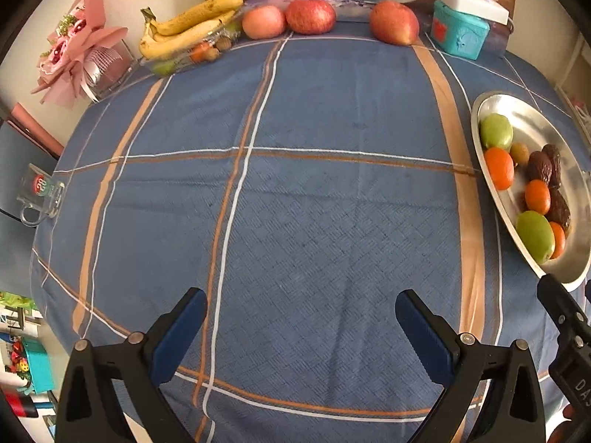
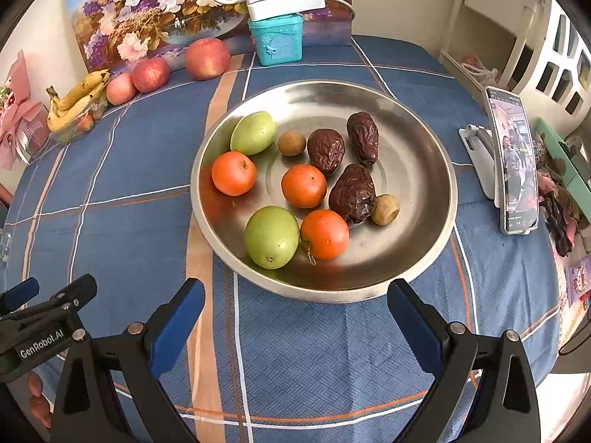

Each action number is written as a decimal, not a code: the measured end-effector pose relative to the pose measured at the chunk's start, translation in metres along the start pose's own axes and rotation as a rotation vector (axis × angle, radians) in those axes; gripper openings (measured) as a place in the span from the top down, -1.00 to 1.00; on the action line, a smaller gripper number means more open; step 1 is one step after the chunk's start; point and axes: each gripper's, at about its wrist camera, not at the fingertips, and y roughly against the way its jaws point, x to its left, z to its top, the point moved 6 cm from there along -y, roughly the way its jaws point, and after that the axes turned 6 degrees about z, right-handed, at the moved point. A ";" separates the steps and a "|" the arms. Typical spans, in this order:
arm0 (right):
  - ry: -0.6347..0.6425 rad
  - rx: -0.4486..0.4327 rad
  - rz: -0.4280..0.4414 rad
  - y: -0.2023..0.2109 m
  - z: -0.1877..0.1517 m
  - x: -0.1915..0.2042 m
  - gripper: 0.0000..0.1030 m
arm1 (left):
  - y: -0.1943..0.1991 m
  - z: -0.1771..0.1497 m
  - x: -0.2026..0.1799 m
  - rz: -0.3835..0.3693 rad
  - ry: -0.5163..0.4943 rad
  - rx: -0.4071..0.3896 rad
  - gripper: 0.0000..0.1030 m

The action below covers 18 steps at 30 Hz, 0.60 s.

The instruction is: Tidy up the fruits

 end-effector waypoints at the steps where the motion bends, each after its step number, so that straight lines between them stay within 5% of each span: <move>1: 0.000 0.000 0.000 0.000 0.000 0.000 -0.92 | 0.000 -0.001 0.001 0.002 -0.001 -0.001 -1.00; 18: 0.042 0.013 -0.031 -0.007 0.001 0.006 -0.92 | -0.011 0.002 0.006 -0.004 0.014 0.034 -1.00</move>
